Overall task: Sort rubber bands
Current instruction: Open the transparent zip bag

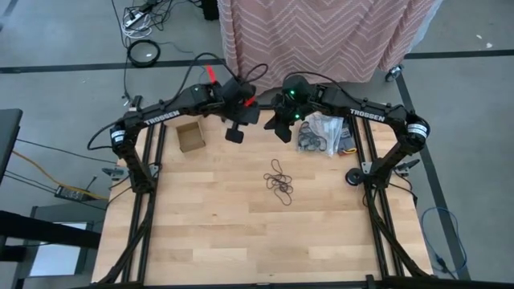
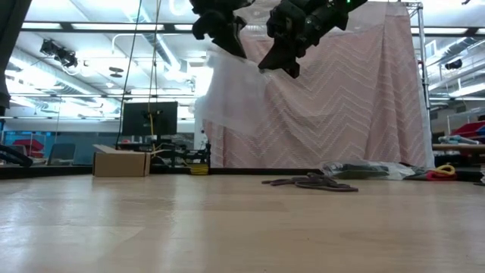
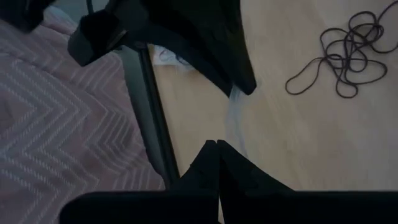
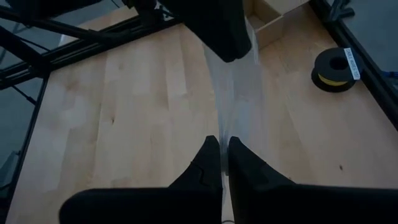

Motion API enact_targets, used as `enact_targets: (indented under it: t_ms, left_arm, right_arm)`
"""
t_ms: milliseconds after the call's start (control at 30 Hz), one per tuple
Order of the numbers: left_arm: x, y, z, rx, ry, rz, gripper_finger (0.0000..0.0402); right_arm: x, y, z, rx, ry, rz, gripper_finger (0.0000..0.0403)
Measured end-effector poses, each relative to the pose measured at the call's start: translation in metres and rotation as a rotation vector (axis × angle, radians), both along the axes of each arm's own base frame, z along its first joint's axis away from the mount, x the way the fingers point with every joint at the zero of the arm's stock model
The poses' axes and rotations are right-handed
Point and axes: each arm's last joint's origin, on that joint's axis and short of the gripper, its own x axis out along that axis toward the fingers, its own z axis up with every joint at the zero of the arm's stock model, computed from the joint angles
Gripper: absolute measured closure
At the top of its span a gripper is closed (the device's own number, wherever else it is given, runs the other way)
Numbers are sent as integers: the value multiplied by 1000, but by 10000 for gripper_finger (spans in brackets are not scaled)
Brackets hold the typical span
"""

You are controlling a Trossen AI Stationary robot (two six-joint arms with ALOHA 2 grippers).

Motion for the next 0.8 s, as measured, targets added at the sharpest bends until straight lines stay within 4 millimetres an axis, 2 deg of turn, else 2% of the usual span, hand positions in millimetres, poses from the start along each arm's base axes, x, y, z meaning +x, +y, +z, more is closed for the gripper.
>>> enact_targets:
  t_ms: [333,800]
  left_arm:
    - [5,-13,1,32,-4,-34,401]
    - [-1,-5,-2,62,59,-11,401]
  right_arm:
    - [0,0,0,-2,-4,-1,403]
    - [0,0,1,-3,-7,-1,403]
